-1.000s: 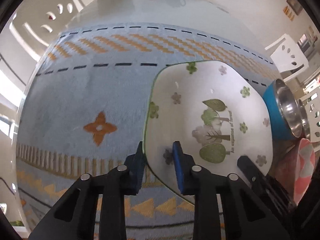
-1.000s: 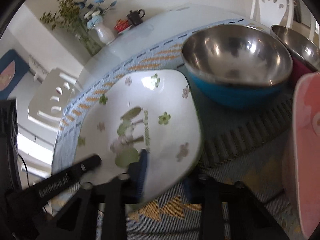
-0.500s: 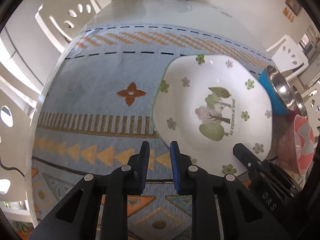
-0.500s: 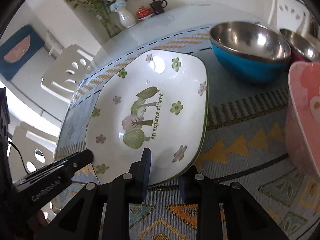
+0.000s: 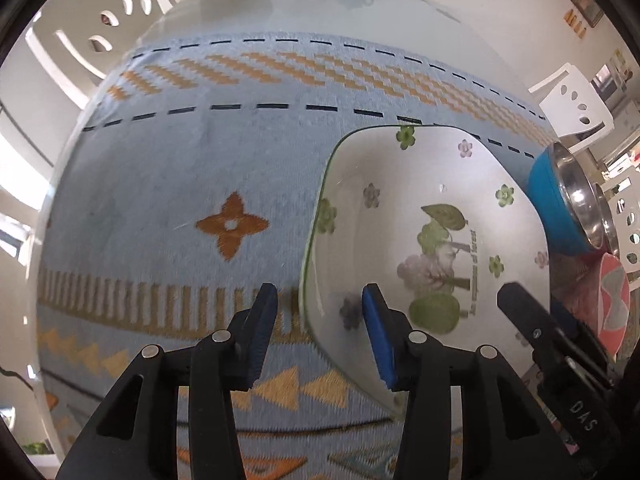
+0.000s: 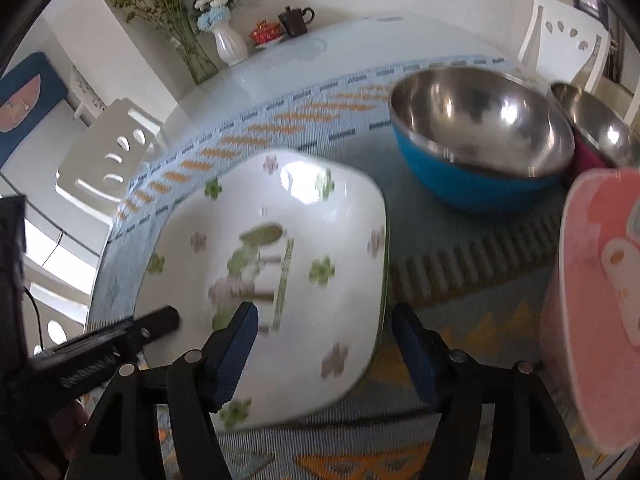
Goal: Organize plates and bowls
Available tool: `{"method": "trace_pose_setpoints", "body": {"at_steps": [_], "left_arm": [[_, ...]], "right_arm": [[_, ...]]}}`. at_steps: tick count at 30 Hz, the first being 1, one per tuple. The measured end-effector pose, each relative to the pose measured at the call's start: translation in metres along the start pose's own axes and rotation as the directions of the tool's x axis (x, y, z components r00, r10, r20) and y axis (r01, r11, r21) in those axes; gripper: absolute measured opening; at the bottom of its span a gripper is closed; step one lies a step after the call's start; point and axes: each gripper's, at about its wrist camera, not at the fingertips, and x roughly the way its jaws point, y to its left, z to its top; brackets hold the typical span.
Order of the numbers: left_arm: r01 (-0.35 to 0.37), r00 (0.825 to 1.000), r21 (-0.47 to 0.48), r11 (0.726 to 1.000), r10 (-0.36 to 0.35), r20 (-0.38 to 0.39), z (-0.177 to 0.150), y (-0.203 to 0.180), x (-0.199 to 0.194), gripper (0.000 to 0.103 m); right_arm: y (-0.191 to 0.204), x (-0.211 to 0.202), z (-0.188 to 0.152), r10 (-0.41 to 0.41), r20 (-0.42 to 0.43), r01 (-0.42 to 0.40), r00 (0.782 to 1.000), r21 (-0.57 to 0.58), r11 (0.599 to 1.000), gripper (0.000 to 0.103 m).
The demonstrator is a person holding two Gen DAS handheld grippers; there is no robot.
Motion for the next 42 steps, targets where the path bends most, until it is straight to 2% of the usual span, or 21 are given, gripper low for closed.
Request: {"method": "trace_pose_setpoints", "body": {"at_steps": [6,9,12,14,16,22,30,35,42], "left_arm": [[0.031,1.0,0.022,0.999,-0.031,-0.007,0.011,-0.011,0.007,0.039],[0.049,0.999,0.009,0.999,-0.049,0.0,0.012,-0.009,0.008,0.039],[0.097,0.995,-0.007,0.995,-0.097,0.011,0.012,-0.003,0.007,0.039],[0.103,0.995,-0.01,0.995,-0.103,0.014,0.011,-0.003,0.007,0.039],[0.094,0.996,-0.013,0.996,-0.093,0.015,0.009,-0.004,0.005,0.038],[0.099,0.994,-0.016,0.995,-0.098,0.052,0.001,-0.001,-0.015,0.038],[0.084,0.992,-0.037,0.996,-0.08,0.096,-0.014,0.003,-0.039,0.038],[0.092,0.991,-0.035,0.995,-0.088,0.102,-0.029,0.003,-0.051,0.038],[0.059,0.99,-0.064,0.996,-0.05,0.135,-0.048,0.008,-0.072,0.038]], "right_arm": [[0.009,0.015,0.014,0.008,-0.001,-0.008,1.0,-0.088,0.996,0.068],[0.007,0.02,0.013,0.032,-0.002,-0.032,0.999,-0.074,0.997,0.068],[0.005,0.023,0.009,0.041,0.002,-0.04,0.999,-0.09,0.995,0.061],[0.003,0.022,0.007,0.04,0.014,-0.038,0.999,-0.103,0.994,0.055],[-0.003,0.021,0.008,0.038,0.013,-0.037,0.999,-0.081,0.996,0.042],[-0.011,0.012,0.01,0.077,0.006,-0.076,0.997,-0.089,0.993,0.033],[-0.004,0.0,0.004,0.095,-0.003,-0.095,0.995,-0.102,0.99,0.026],[-0.004,-0.014,-0.004,0.108,0.008,-0.107,0.994,-0.096,0.99,0.026],[0.011,-0.041,-0.009,0.127,0.051,-0.117,0.991,-0.173,0.978,0.026]]}}
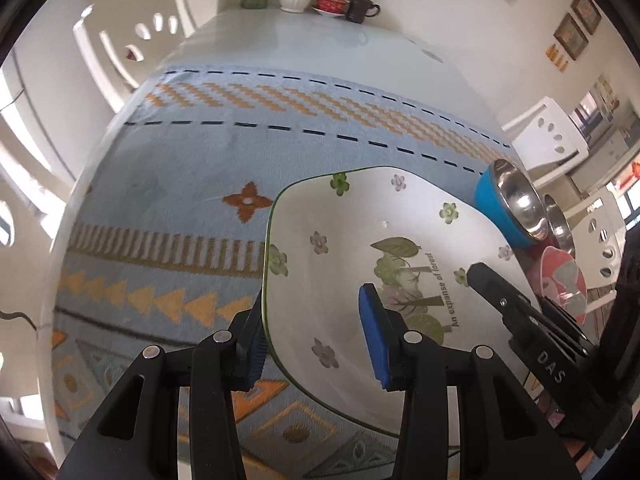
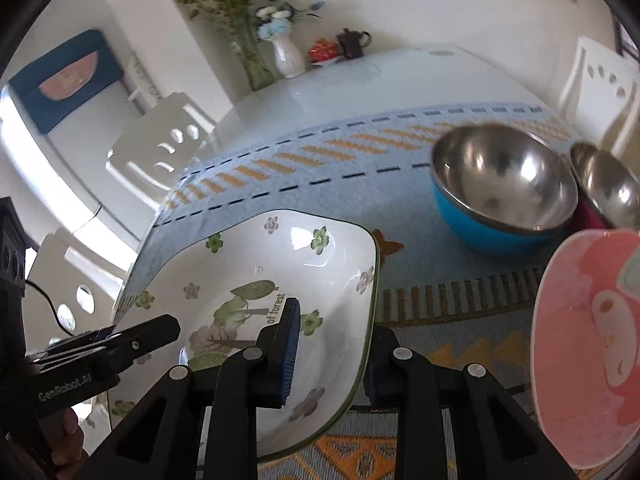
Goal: Organize plates and bowls
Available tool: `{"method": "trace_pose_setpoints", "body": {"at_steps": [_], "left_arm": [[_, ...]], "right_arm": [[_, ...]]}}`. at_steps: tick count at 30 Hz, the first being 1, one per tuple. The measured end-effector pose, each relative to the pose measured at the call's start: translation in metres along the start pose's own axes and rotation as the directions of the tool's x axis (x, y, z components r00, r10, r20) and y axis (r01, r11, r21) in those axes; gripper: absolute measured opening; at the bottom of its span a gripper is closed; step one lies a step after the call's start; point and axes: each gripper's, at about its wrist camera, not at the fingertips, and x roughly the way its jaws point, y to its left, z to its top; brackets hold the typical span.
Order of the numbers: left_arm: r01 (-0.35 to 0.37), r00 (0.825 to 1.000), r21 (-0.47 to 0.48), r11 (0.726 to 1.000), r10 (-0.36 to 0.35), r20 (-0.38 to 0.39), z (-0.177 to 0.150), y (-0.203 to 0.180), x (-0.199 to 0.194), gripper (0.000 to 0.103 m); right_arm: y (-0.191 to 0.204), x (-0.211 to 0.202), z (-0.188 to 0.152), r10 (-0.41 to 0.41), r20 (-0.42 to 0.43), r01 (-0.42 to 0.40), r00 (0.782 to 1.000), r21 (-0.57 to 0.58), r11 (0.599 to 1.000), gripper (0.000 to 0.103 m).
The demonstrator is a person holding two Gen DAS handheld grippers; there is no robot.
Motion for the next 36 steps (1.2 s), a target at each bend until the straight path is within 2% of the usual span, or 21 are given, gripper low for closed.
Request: {"method": "trace_pose_setpoints", "body": {"at_steps": [14,19,22,28,36], "left_arm": [[-0.035,0.994,-0.082,0.996,0.043,0.096,-0.035,0.032,-0.062,0.038],[-0.052,0.993,-0.11,0.993,0.063,0.104,-0.063,0.048,-0.08,0.038],[-0.086,0.991,-0.108,0.99,0.097,0.097,-0.085,0.057,-0.09,0.038],[-0.113,0.987,-0.208,0.972,0.134,0.092,-0.124,0.088,-0.111,0.038],[-0.151,0.978,-0.26,0.954,0.182,0.098,-0.157,0.113,-0.132,0.038]], "right_arm": [[0.048,-0.027,-0.026,0.078,-0.01,-0.078,0.997,-0.074,0.994,0.026],[0.066,-0.035,-0.041,0.11,-0.019,-0.111,0.994,-0.107,0.988,0.026],[0.08,-0.039,-0.054,0.128,-0.035,-0.132,0.991,-0.131,0.983,0.026],[0.111,-0.047,-0.084,0.164,-0.071,-0.176,0.984,-0.206,0.963,0.026],[0.144,-0.05,-0.12,0.215,-0.125,-0.241,0.969,-0.261,0.935,0.026]]}}
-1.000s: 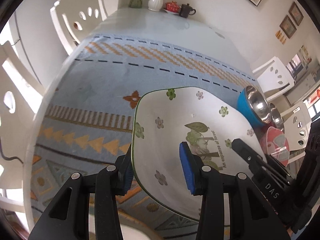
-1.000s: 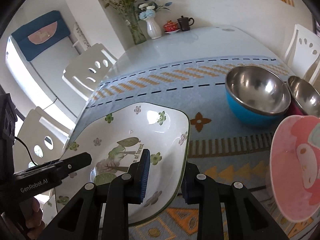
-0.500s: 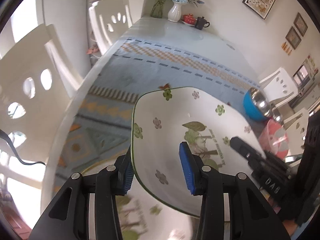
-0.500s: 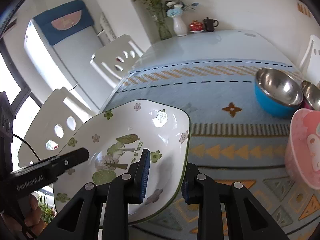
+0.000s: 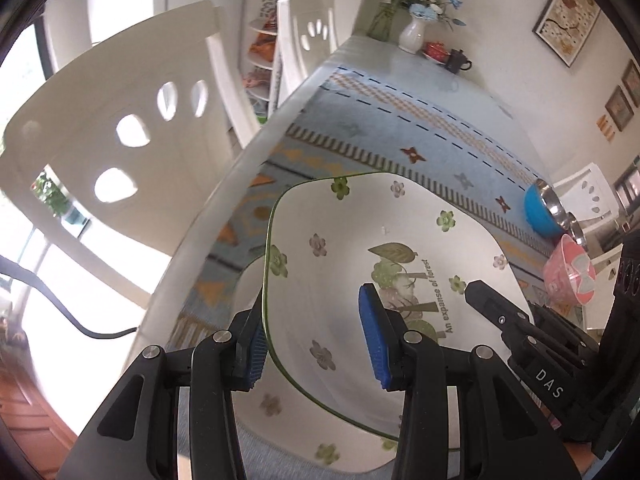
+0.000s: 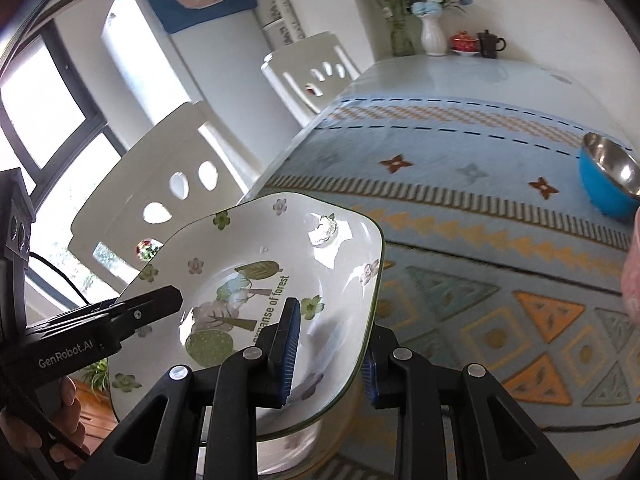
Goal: Organize plates and bowls
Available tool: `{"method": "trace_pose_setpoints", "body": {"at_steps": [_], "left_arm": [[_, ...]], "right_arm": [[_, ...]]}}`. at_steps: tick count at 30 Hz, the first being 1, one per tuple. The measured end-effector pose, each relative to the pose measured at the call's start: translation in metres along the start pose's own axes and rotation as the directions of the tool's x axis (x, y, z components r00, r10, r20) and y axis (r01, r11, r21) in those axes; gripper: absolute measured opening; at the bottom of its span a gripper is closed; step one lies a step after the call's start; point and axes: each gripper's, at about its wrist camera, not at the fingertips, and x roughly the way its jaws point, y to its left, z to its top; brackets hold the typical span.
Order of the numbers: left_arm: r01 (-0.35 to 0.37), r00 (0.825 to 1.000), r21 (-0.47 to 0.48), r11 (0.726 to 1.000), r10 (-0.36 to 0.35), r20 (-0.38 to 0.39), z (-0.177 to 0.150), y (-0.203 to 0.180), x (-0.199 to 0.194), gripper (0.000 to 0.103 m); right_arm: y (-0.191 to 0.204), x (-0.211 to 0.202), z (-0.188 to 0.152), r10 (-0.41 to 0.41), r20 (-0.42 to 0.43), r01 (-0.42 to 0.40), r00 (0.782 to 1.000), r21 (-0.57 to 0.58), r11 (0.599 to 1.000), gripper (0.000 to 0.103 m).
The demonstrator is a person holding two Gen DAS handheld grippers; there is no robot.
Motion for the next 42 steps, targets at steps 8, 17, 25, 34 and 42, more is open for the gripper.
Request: {"method": "trace_pose_setpoints", "body": {"at_steps": [8,17,25,34,42], "left_arm": [[-0.006,1.0,-0.013,1.0,0.005,-0.018,-0.02,0.011,-0.004,0.038],[-0.006,0.999,-0.021,1.0,0.005,-0.033,-0.034,0.016,-0.006,0.038],[-0.017,0.998,-0.029,0.999,0.016,-0.054,-0.042,0.02,-0.004,0.038],[-0.018,0.997,-0.029,0.999,0.016,-0.075,-0.05,0.023,0.001,0.038],[-0.011,0.998,-0.04,0.999,0.008,-0.06,-0.049,0.025,0.001,0.038]], "right_arm": [[0.013,0.003,-0.014,0.016,-0.02,-0.016,1.0,-0.009,1.0,0.026],[0.018,0.001,-0.027,0.013,-0.038,-0.013,0.999,-0.013,1.0,0.026],[0.021,0.004,-0.037,0.017,-0.064,-0.018,0.998,-0.012,1.0,0.026],[0.024,0.006,-0.042,0.004,-0.077,-0.006,0.997,-0.021,1.0,0.026],[0.025,0.008,-0.043,0.004,-0.088,-0.006,0.996,-0.028,1.0,0.026]]}}
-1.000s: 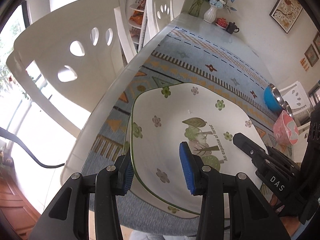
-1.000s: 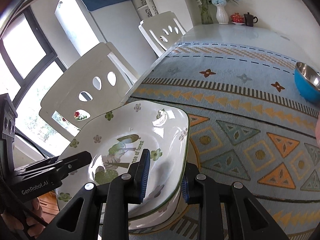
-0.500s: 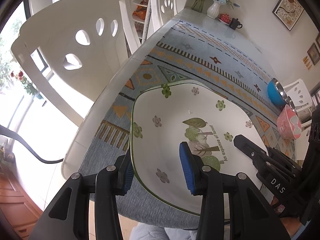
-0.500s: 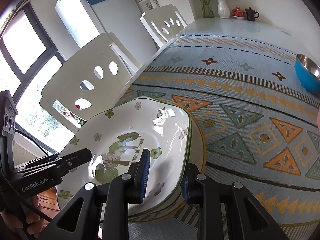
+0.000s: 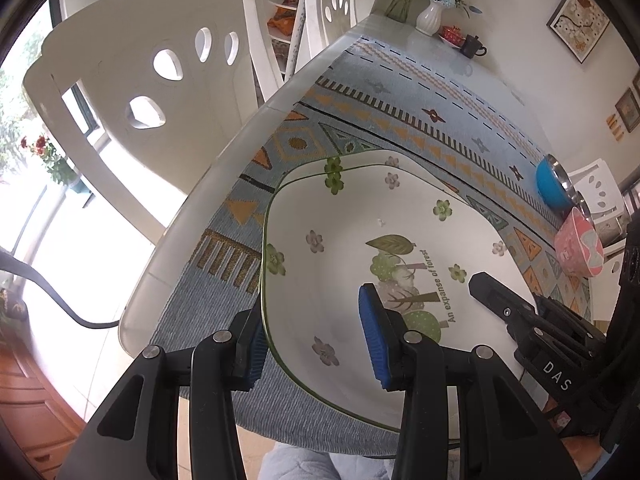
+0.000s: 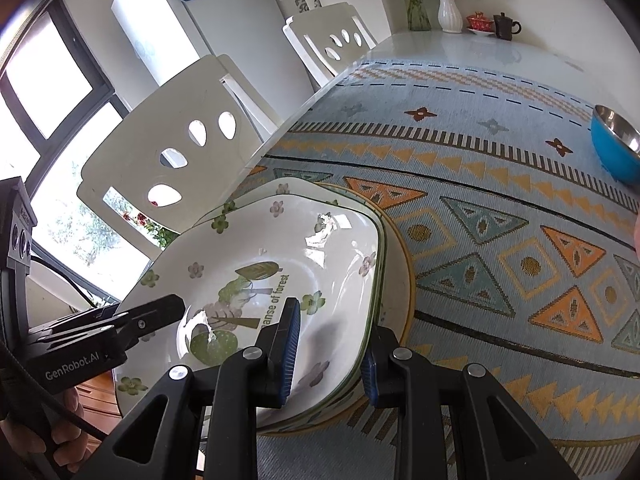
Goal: Organize plates and bowls
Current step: 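Lower the square clover plate onto the plate stack with both tools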
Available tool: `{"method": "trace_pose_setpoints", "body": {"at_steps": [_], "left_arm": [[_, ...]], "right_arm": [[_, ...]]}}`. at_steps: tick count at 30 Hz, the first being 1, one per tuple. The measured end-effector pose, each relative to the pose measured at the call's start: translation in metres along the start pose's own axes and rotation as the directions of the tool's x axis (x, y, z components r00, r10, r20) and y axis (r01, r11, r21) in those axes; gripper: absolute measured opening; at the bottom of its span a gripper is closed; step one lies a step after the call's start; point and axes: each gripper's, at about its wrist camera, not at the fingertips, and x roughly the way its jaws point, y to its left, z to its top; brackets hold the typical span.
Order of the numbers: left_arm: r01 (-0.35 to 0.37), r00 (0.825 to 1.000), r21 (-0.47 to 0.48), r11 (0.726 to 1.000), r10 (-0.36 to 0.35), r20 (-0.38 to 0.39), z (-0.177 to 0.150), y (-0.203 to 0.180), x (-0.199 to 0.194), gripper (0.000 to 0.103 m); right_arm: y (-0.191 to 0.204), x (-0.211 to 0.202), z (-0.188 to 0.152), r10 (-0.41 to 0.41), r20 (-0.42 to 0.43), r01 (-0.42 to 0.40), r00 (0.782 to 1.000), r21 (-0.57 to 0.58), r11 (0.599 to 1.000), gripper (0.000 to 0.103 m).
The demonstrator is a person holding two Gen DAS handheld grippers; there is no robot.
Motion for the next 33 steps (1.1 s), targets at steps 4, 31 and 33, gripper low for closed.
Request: {"method": "trace_pose_setpoints", "body": {"at_steps": [4,31,33], "left_arm": [[-0.002,1.0,0.002,1.0,0.002,-0.002,0.0,0.0,0.0,0.038],[-0.147,0.986,0.064,0.987,0.151,-0.075,0.003,-0.009,0.023,0.042],[-0.17,0.982,0.088,0.981,0.177,-0.071,0.001,-0.013,0.024,0.042]], "right_arm": [[0.001,0.0,-0.001,-0.002,0.002,0.002,1.0,-0.008,1.0,0.026],[0.031,0.003,-0.01,-0.186,0.025,0.187,0.982,-0.175,0.967,0.027],[0.034,0.003,-0.011,-0.218,0.037,0.221,0.975,-0.2,0.954,0.027]]}}
